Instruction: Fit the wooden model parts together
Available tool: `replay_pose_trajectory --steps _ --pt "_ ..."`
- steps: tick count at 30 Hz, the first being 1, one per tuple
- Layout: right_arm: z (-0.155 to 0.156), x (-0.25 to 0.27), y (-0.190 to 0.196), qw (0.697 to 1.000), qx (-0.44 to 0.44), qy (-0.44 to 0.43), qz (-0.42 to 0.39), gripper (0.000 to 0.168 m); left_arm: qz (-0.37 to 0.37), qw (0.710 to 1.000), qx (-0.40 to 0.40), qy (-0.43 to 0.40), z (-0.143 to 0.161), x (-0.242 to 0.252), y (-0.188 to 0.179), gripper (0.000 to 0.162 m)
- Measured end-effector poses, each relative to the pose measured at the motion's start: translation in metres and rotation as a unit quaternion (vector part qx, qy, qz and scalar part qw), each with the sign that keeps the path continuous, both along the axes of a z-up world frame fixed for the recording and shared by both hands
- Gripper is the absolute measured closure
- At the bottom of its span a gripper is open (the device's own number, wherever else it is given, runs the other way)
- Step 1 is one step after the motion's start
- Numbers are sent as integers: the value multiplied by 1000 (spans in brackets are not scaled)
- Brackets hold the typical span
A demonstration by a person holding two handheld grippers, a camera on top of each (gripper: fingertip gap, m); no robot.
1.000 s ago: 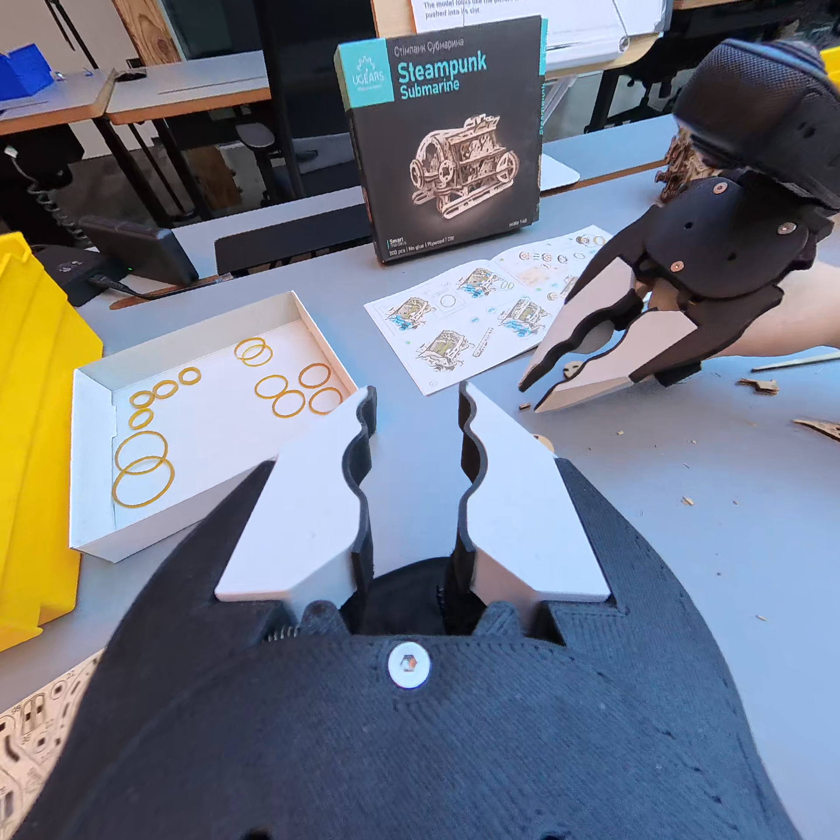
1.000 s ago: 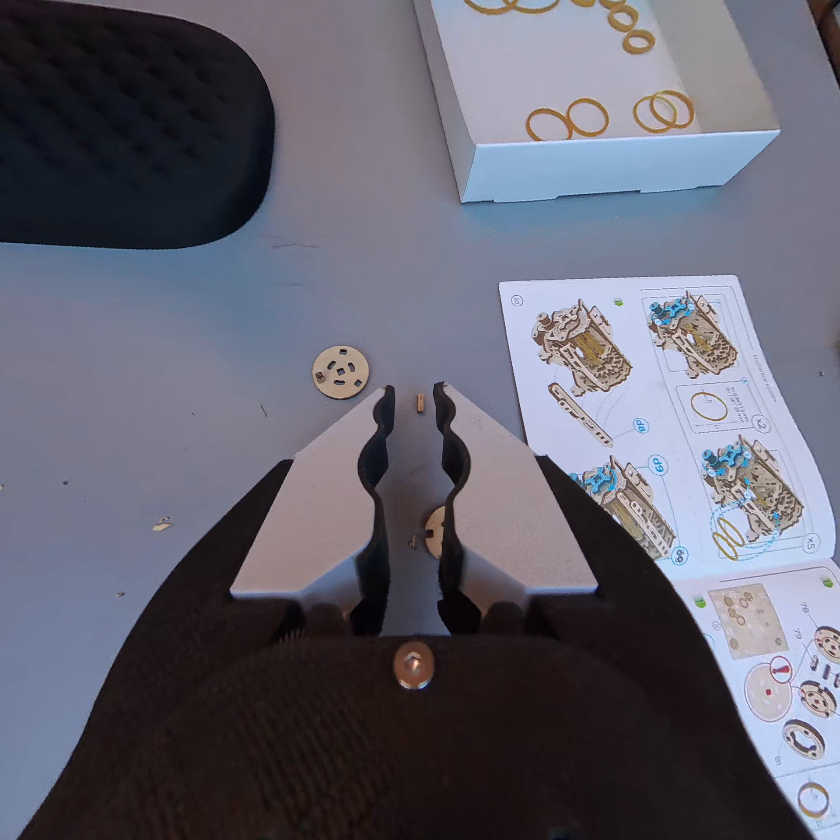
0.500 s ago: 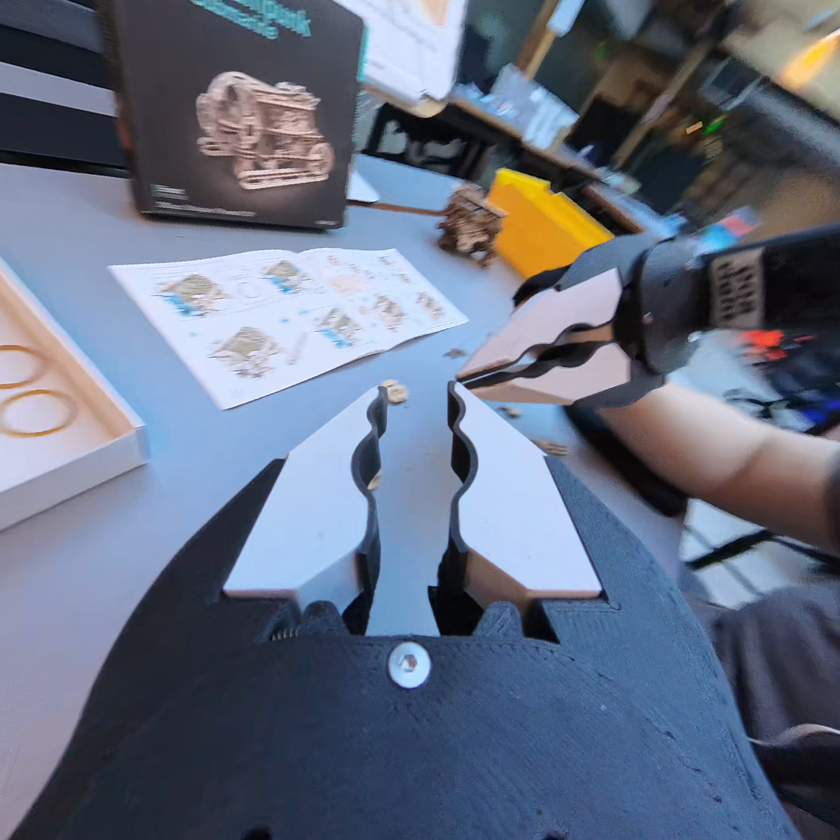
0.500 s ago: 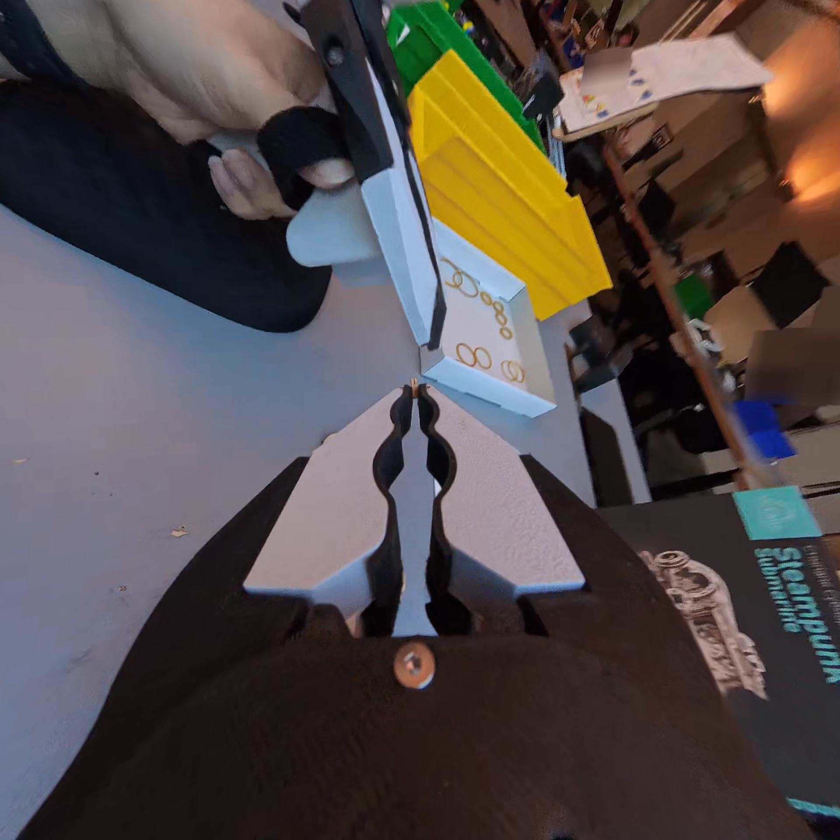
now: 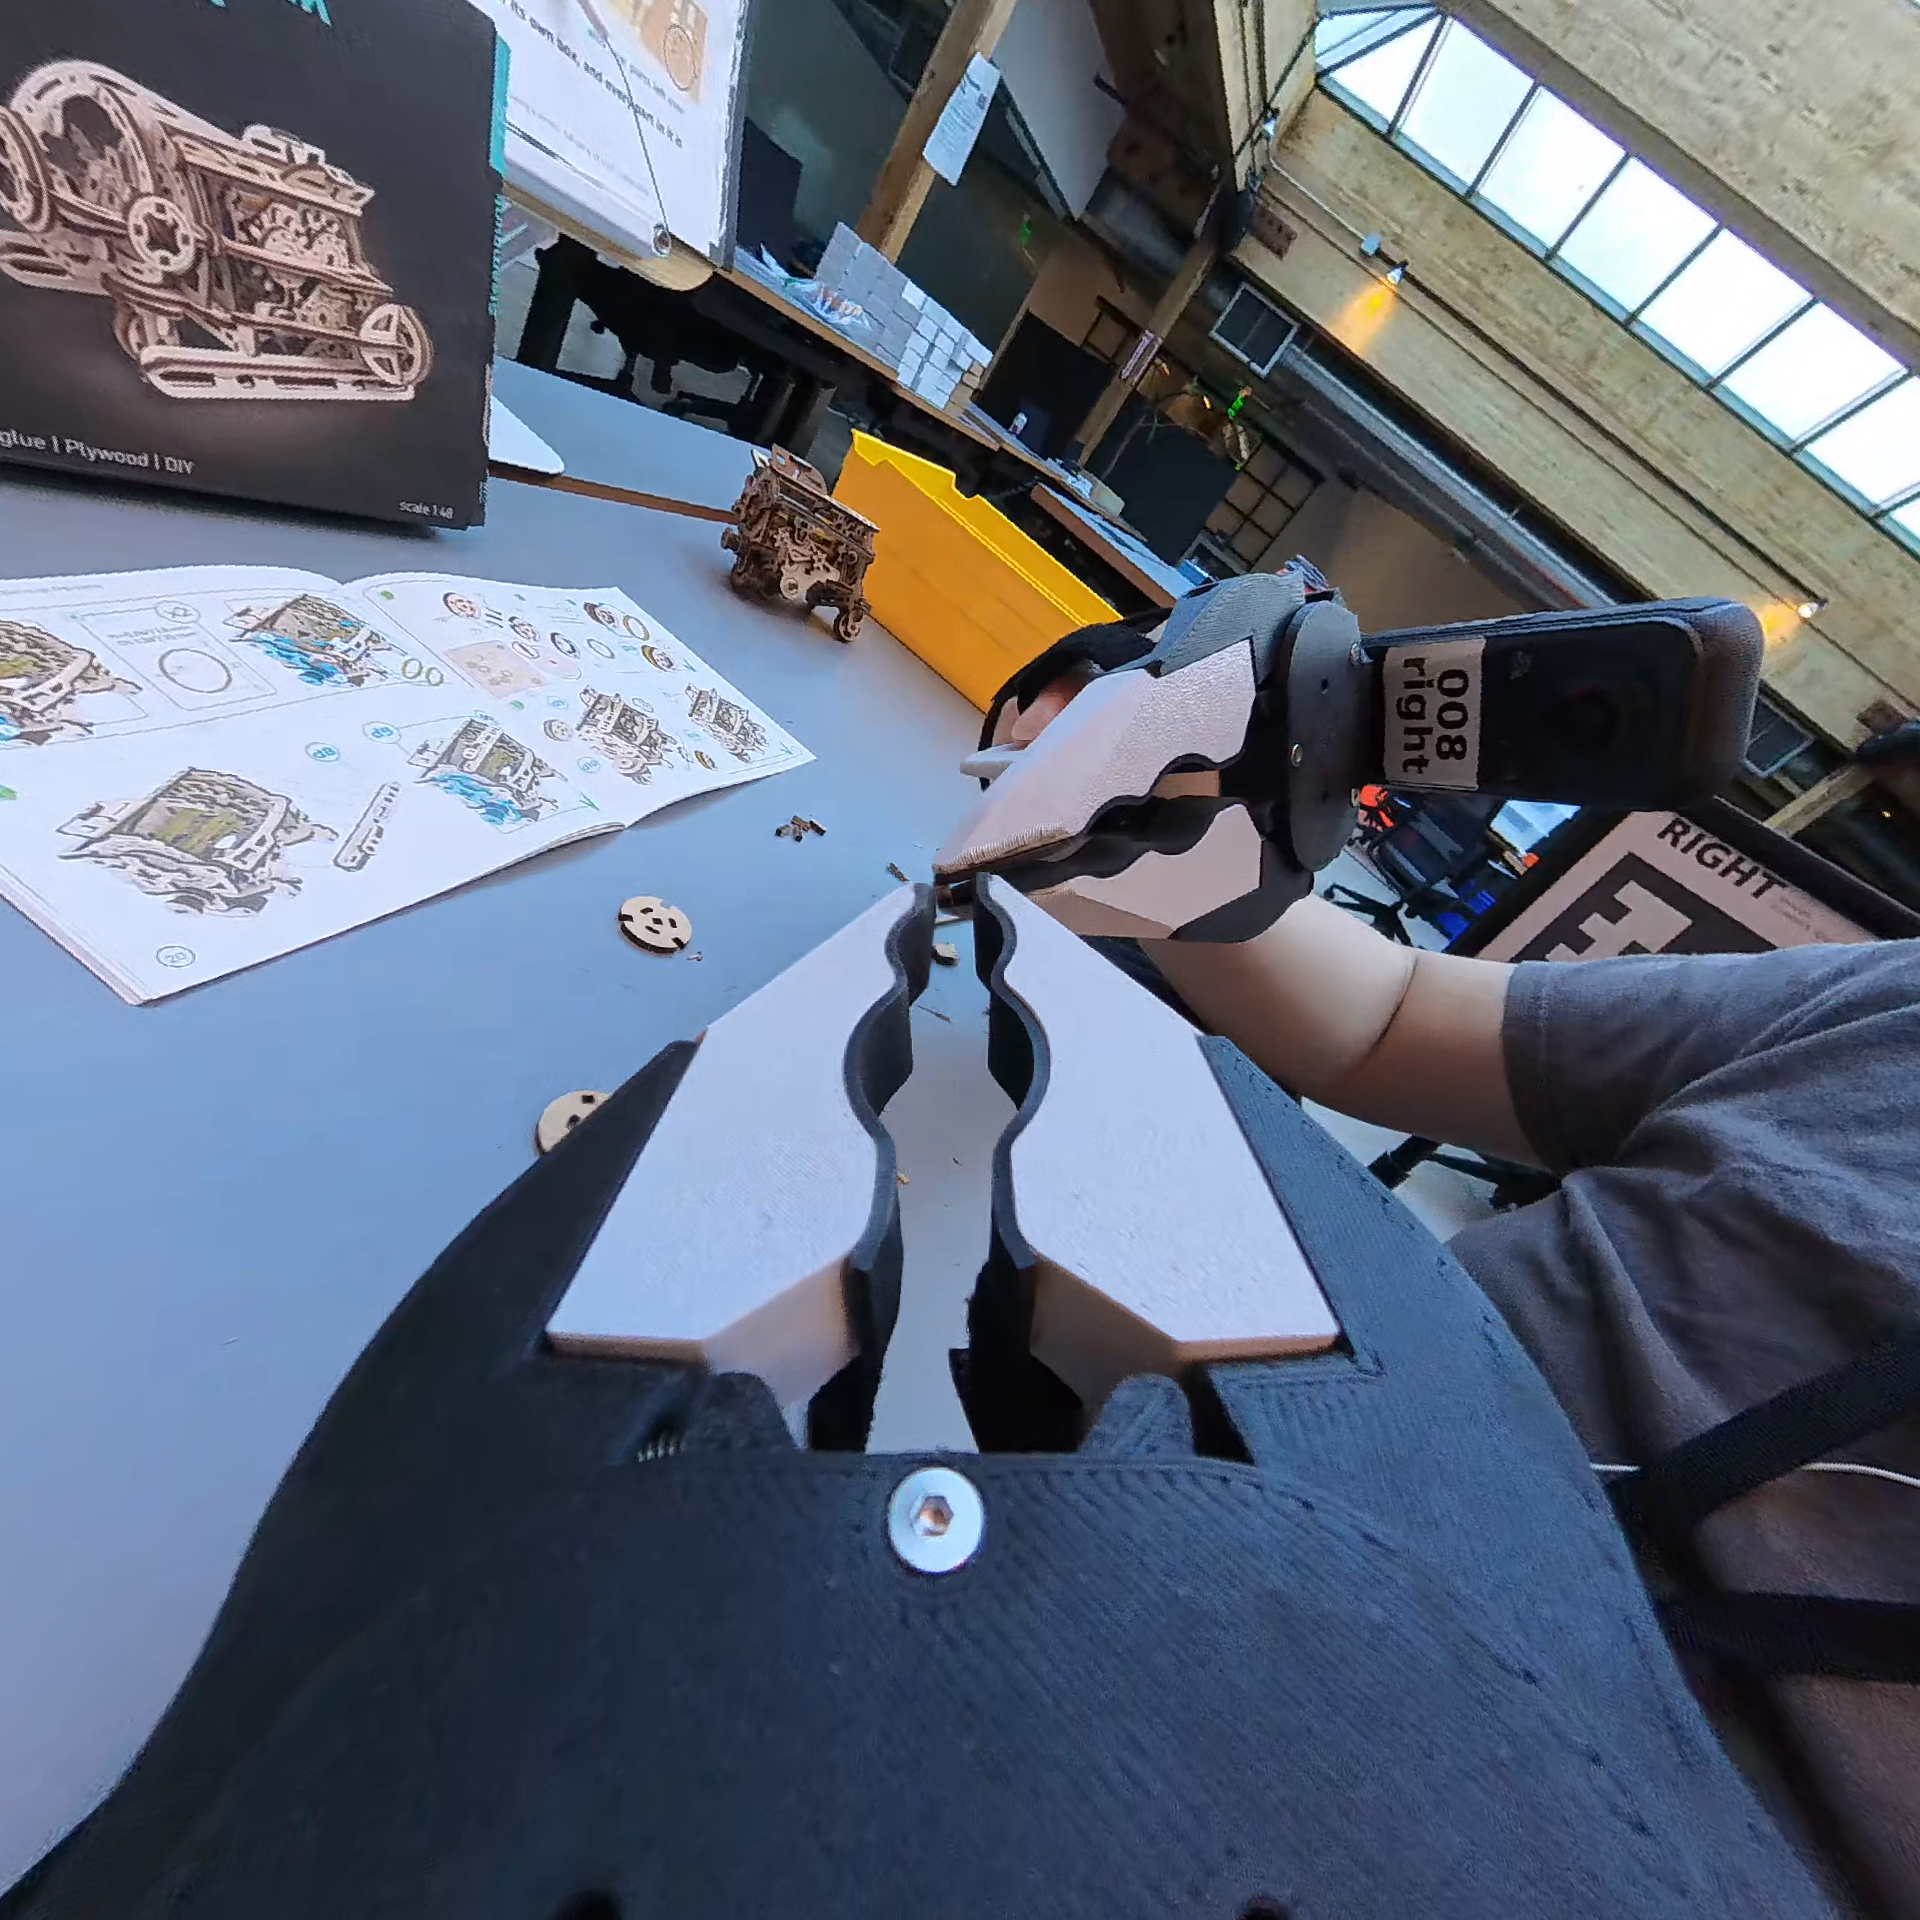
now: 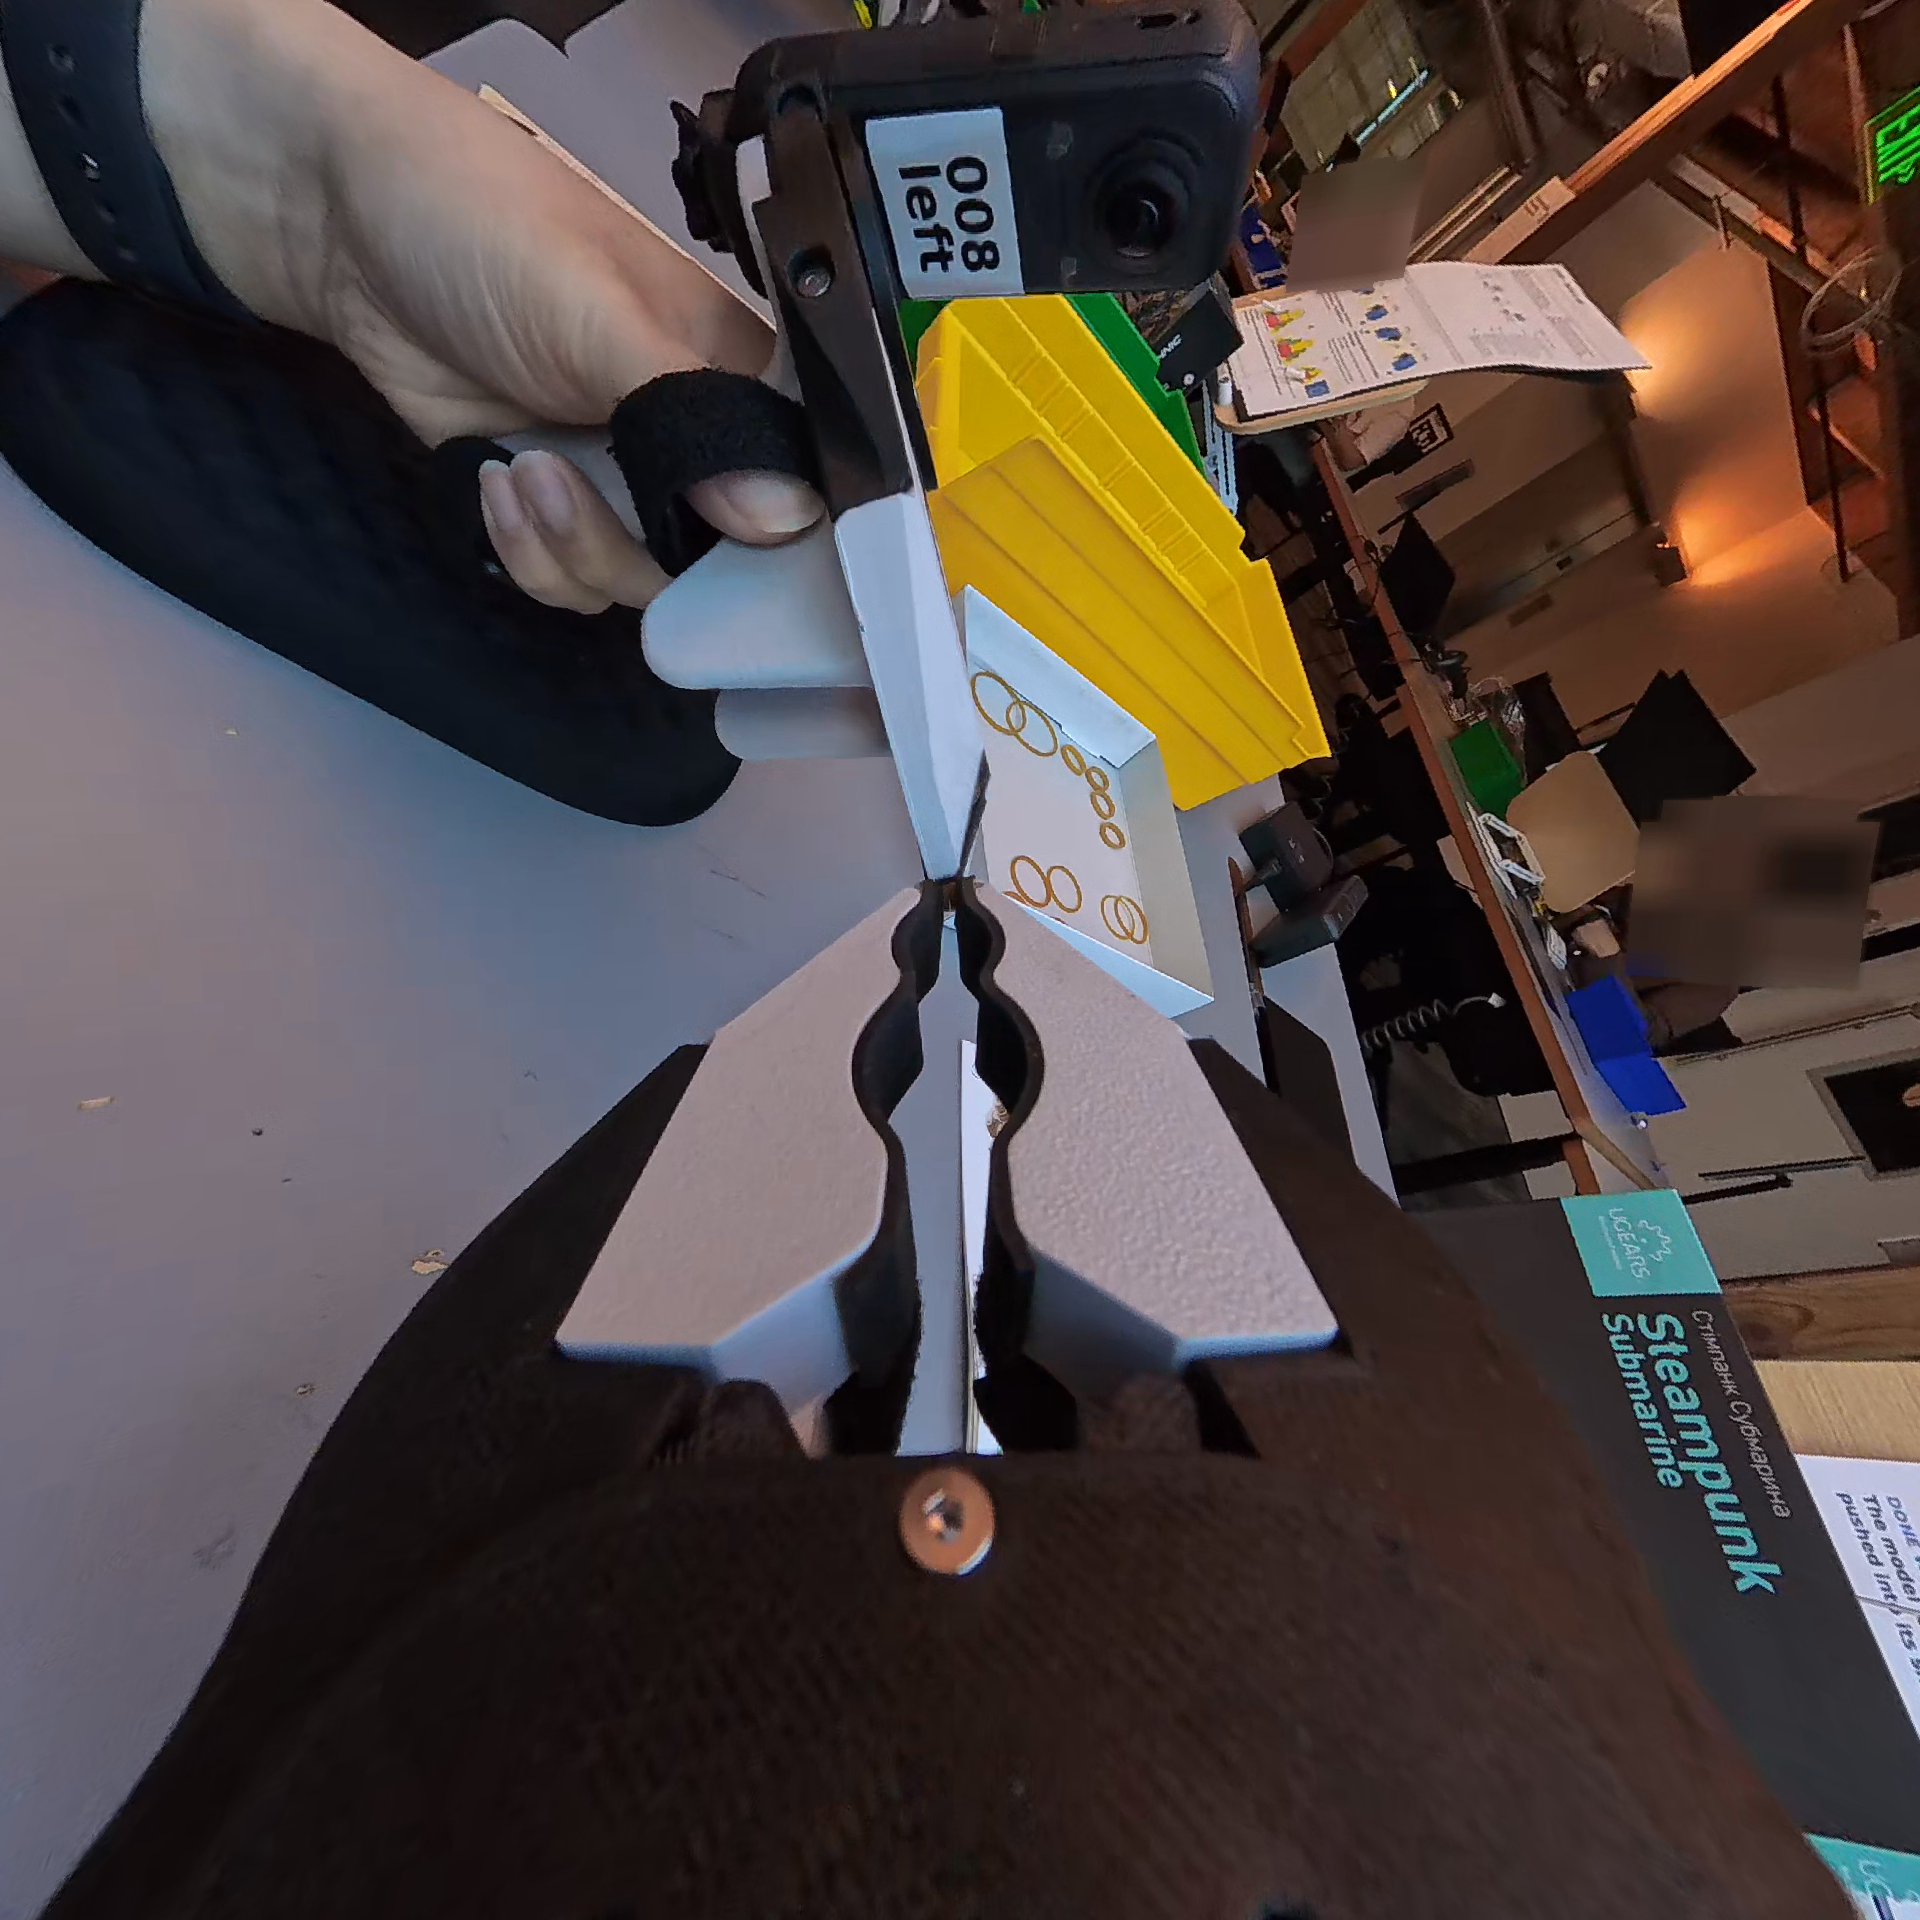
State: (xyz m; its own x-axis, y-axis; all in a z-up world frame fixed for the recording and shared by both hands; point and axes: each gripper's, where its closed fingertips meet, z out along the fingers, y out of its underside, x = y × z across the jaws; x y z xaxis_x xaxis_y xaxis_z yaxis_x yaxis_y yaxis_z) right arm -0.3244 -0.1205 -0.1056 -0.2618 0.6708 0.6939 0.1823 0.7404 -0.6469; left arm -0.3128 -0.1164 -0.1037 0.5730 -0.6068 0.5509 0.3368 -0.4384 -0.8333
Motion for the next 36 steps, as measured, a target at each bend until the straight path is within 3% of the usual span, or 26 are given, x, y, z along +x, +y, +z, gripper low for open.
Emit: replay_pose_trajectory --steps 5,8,11,14,18,22,31,36 --pt "8 1 -6 999 -32 17 22 163 -17 999 8 -42 7 -1 -6 160" --pt "24 5 -9 984 -168 26 55 160 -8 998 54 -36 15 -5 -11 161" --pt "43 9 -6 929 -361 6 85 153 3 993 115 -23 29 -7 -20 161" --pt "50 9 -12 872 -474 -16 117 156 17 987 161 -10 41 -8 -26 161" --pt "42 2 -18 857 -502 -44 107 156 8 985 171 -7 44 -5 -29 161" --pt "42 1 -25 843 -521 -50 126 167 8 986 167 -3 40 -2 -28 161" --pt "39 5 -28 812 -558 -80 151 167 -6 986 164 -5 39 3 -30 161" --pt "36 8 -28 817 -547 -94 153 167 -14 987 159 -8 36 5 -30 161"
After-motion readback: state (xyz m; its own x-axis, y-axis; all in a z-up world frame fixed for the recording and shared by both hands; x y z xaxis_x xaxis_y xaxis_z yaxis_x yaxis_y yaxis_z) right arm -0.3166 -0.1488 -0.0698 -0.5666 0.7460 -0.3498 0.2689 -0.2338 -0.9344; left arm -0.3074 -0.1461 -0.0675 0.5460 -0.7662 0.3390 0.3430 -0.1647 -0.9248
